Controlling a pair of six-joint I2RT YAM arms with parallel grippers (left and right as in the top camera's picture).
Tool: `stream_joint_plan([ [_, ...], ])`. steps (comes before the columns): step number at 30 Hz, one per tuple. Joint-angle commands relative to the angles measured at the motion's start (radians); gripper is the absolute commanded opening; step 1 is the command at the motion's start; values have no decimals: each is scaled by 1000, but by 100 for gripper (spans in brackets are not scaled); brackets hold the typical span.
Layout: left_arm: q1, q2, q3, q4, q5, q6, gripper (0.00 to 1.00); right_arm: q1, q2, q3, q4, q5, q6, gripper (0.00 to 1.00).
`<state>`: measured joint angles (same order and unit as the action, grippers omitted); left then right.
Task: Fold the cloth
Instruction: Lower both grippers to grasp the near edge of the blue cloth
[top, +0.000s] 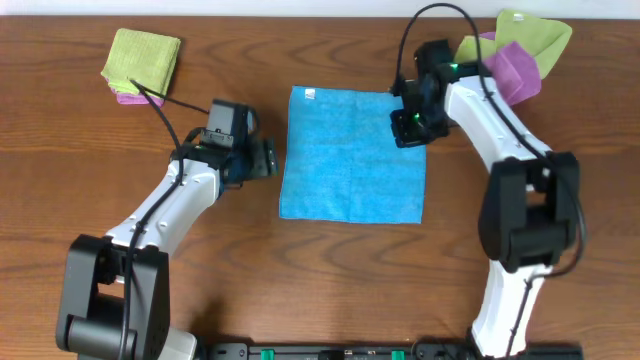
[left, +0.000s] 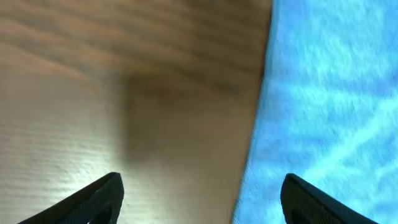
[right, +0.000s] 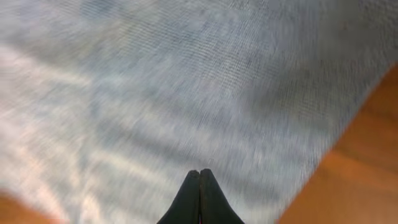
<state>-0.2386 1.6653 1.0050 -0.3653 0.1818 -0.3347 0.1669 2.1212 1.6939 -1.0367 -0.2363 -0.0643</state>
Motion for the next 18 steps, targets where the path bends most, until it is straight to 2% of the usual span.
stream_joint_plan([
  [1,17,8,4,-21,231,53,80,-47,-152,13,-53,-142,-80,2],
  [4,37,8,4,-49,445,122,72,-114,-264,-64,-90,-245,-134,2],
  [7,37,8,3,-156,447,181,69,-181,-393,-235,-42,-310,-152,2],
  [8,37,7,0,-179,448,197,68,-199,-428,-296,-12,-338,-154,5],
  [11,37,7,-29,-198,452,235,67,-234,-509,-472,80,-420,-153,16],
  [12,39,7,-50,-188,452,235,67,-241,-528,-536,113,-452,-150,27],
  [15,62,7,-130,-101,535,230,67,-254,-535,-664,193,-494,-97,50],
  [18,99,7,-204,-18,556,203,68,-259,-533,-760,273,-525,-46,51],
])
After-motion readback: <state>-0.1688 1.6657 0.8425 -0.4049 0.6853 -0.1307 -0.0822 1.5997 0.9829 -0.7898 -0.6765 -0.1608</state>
